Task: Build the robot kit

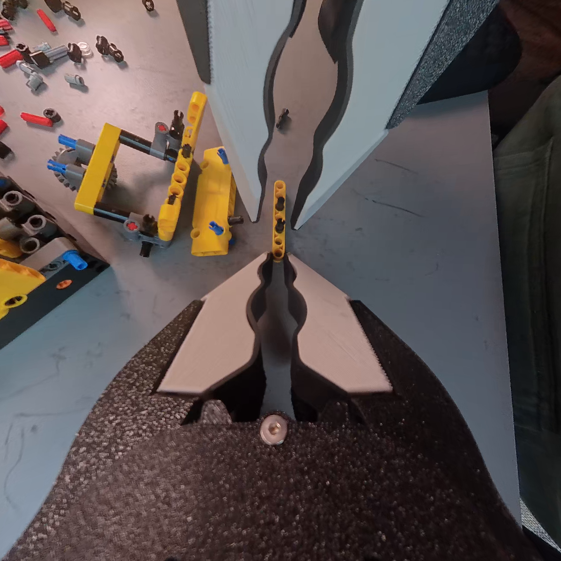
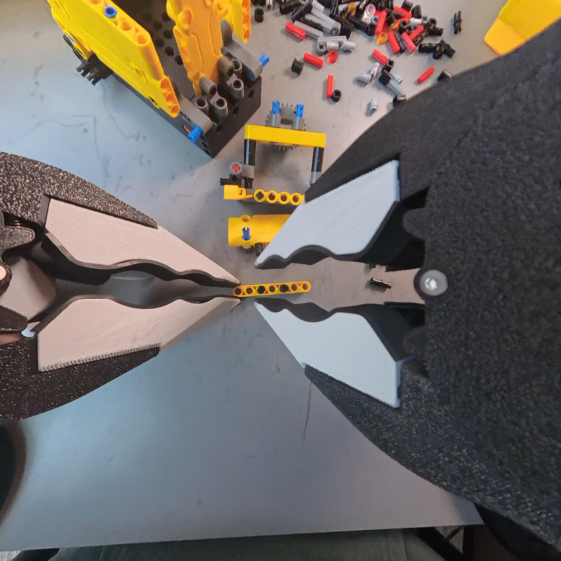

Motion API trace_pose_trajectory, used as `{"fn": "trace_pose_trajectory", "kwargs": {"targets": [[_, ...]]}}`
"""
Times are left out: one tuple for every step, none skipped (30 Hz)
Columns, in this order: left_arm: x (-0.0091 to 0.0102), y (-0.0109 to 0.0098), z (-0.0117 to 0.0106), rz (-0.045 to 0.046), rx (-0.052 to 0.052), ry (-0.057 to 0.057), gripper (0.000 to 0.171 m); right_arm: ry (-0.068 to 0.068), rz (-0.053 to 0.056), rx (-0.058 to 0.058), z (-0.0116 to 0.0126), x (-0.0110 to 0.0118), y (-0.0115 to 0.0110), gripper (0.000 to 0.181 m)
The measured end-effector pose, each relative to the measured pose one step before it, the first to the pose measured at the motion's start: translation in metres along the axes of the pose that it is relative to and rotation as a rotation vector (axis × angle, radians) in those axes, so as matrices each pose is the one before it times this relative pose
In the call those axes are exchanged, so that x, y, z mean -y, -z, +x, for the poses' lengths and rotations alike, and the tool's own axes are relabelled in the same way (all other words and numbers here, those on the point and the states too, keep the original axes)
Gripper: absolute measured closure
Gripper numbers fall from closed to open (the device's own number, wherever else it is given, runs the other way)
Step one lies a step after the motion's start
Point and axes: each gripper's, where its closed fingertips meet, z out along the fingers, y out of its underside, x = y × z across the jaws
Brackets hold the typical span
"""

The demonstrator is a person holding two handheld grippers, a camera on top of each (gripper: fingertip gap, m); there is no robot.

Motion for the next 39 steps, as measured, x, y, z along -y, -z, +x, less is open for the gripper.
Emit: {"fn": "trace_pose_trajectory", "kwargs": {"targets": [[0.00001, -0.00004, 0.00009, 0.00003, 0.0002, -0.0003, 0.165, 0.0025, -0.0003, 0.0053, -0.00134, 0.00012, -0.00024, 0.163], [-0.00004, 0.00003, 0.00005, 0.00002, 0.0000, -0.0004, 0.165, 0.0038, -0.0028, 0.0072, -0.00202, -0.00033, -0.00055, 0.164], [-0.00004, 0.00006, 0.00005, 0.00008, -0.0007, 0.0000, 0.165, 0.0084, -0.0059, 0.0033, -0.00169, -0.00059, -0.00062, 0.164], [0.00006, -0.00004, 0.00011, 0.00012, -0.0012, 0.0004, 0.165, 0.0118, -0.0033, -0.0025, -0.00085, -0.00027, -0.00043, 0.168], [0.00001, -0.00001, 0.00002, -0.00024, -0.0007, 0.0001, 0.165, 0.0099, 0.0027, -0.0044, -0.00037, 0.00053, 0.00017, 0.173], [-0.00008, 0.00005, 0.00009, -0.00025, -0.0004, -0.0008, 0.165, 0.0040, 0.0009, -0.0098, 0.00109, 0.00033, 0.00044, 0.177], [0.00002, -0.00004, 0.00002, 0.00005, 0.0006, -0.0004, 0.165, 0.0000, 0.0001, 0.0011, 0.00014, 0.00010, 0.00049, 0.178], [0.00010, 0.00005, -0.00004, 0.00023, 0.0003, -0.0002, 0.165, -0.0070, 0.0024, 0.0023, 0.00027, 0.00051, 0.00067, 0.181], [-0.00001, 0.00004, -0.00002, -0.00003, -0.0006, 0.0004, 0.165, -0.0075, 0.0034, 0.0032, 0.00021, 0.00087, 0.00061, 0.181], [0.00000, 0.00000, 0.00006, 0.00003, -0.0002, 0.0004, 0.165, -0.0032, -0.0067, 0.0074, -0.00072, -0.00038, 0.00018, 0.181], [0.00004, -0.00006, -0.00005, -0.00009, 0.0005, -0.0004, 0.165, 0.0018, -0.0115, 0.0004, 0.00000, -0.00122, -0.00025, 0.181], [-0.00005, 0.00003, -0.00002, -0.00005, 0.0006, -0.0004, 0.165, 0.0044, -0.0061, -0.0024, 0.00028, -0.00048, -0.00027, 0.181], [0.00008, 0.00006, -0.00002, 0.00005, 0.0002, -0.0001, 0.165, -0.0021, -0.0058, 0.0011, 0.00010, -0.00014, -0.00003, 0.181], [-0.00001, 0.00001, -0.00009, -0.00011, 0.0006, -0.0002, 0.165, -0.0027, -0.0086, 0.0023, 0.00003, -0.00033, -0.00003, 0.181], [-0.00003, -0.00002, -0.00007, -0.00029, 0.0012, -0.0005, 0.165, -0.0004, -0.0102, 0.0035, -0.00028, -0.00033, -0.00010, 0.181], [0.00001, -0.00008, -0.00015, -0.00039, 0.0020, -0.0008, 0.165, -0.0067, -0.0123, 0.0070, -0.00052, -0.00070, -0.00036, 0.181], [0.00006, 0.00007, -0.00009, -0.00006, 0.0006, -0.0003, 0.165, -0.0067, -0.0092, 0.0061, -0.00031, -0.00019, -0.00091, 0.181], [0.00001, -0.00001, 0.00001, 0.00008, 0.0001, 0.0003, 0.165, -0.0041, -0.0084, 0.0059, -0.00008, -0.00021, -0.00014, 0.181], [-0.00006, 0.00007, -0.00005, -0.00001, 0.0002, 0.0003, 0.165, -0.0075, -0.0061, 0.0083, -0.00016, -0.00023, -0.00015, 0.181], [0.00006, -0.00007, -0.00002, 0.00003, 0.0005, 0.0001, 0.165, -0.0041, -0.0125, 0.0063, -0.00020, -0.00191, -0.00130, 0.181], [-0.00004, 0.00014, -0.00001, -0.00017, 0.0010, -0.0008, 0.165, -0.0032, 0.0119, 0.0054, -0.00003, 0.00182, -0.00002, 0.181], [0.00001, -0.00003, -0.00002, 0.00034, 0.0011, -0.0013, 0.165, -0.0040, -0.0008, 0.0022, -0.00010, -0.00051, 0.00000, 0.181], [0.00000, 0.00008, 0.00001, -0.00027, 0.0010, -0.0012, 0.165, -0.0060, 0.0036, -0.0014, 0.00000, -0.00012, -0.00001, 0.181], [-0.00001, 0.00001, 0.00001, 0.00023, 0.0003, -0.0005, 0.165, -0.0017, 0.0046, -0.0080, -0.00006, 0.00013, -0.00002, 0.181], [0.00006, 0.00011, -0.00002, -0.00001, -0.0005, 0.0005, 0.165, 0.0021, 0.0056, -0.0115, 0.00006, 0.00016, 0.00007, 0.181], [0.00001, -0.00001, 0.00007, 0.00010, -0.0006, -0.0002, 0.165, -0.0013, 0.0106, -0.0102, 0.00007, 0.00017, 0.00002, 0.181], [0.00001, 0.00008, 0.00018, 0.00009, 0.0002, -0.0016, 0.165, -0.0141, 0.0168, -0.0042, 0.00003, 0.00025, 0.00003, 0.181], [0.00007, 0.00004, 0.00025, 0.00023, -0.0010, -0.0018, 0.165, -0.0119, 0.0240, -0.0013, 0.00022, 0.00048, 0.00036, 0.181], [0.00002, 0.00015, 0.00050, 0.00065, -0.0033, -0.0013, 0.165, -0.0014, 0.0314, -0.0039, 0.00014, 0.00064, 0.00028, 0.181], [0.00011, 0.00013, 0.00018, 0.00106, -0.0017, 0.0003, 0.165, 0.0022, 0.0396, -0.0043, -0.00036, 0.00118, 0.00034, 0.177], [-0.00014, 0.00000, 0.00015, -0.00038, -0.0019, 0.0005, 0.165, -0.0135, 0.0516, -0.0152, 0.00113, 0.00297, 0.00079, 0.162], [0.00008, 0.00011, 0.00004, 0.00044, -0.0006, -0.0001, 0.165, -0.0204, 0.0574, -0.0130, 0.00154, 0.00429, 0.00186, 0.156], [0.00008, 0.00010, 0.00000, 0.00046, -0.0003, -0.0002, 0.165, -0.0220, 0.0639, 0.0024, -0.00029, 0.00559, 0.00276, 0.150], [0.00010, 0.00025, 0.00003, 0.00074, -0.0002, -0.0002, 0.165, -0.0232, 0.0673, -0.0031, 0.00085, 0.00638, 0.00328, 0.137], [0.00012, 0.00012, -0.00011, 0.00114, 0.0003, 0.0002, 0.165, -0.0203, 0.0573, -0.0072, 0.00167, 0.00476, 0.00341, 0.129], [0.00026, 0.00042, -0.00052, 0.00231, 0.0022, 0.0018, 0.165, -0.0222, 0.0521, -0.0092, 0.00185, 0.00355, 0.00341, 0.121], [0.00086, 0.00063, -0.00070, 0.00635, 0.0015, 0.0034, 0.164, -0.0146, 0.0483, 0.0006, 0.00027, 0.00262, 0.00320, 0.120], [0.00135, 0.00109, -0.00051, 0.01036, -0.0014, 0.0046, 0.163, -0.0174, 0.0382, -0.0117, 0.00206, 0.00127, 0.00272, 0.115], [0.00157, 0.00131, -0.00061, 0.01247, -0.0027, 0.0061, 0.163, -0.0154, 0.0302, -0.0227, 0.00369, 0.00024, 0.00236, 0.111]]}}
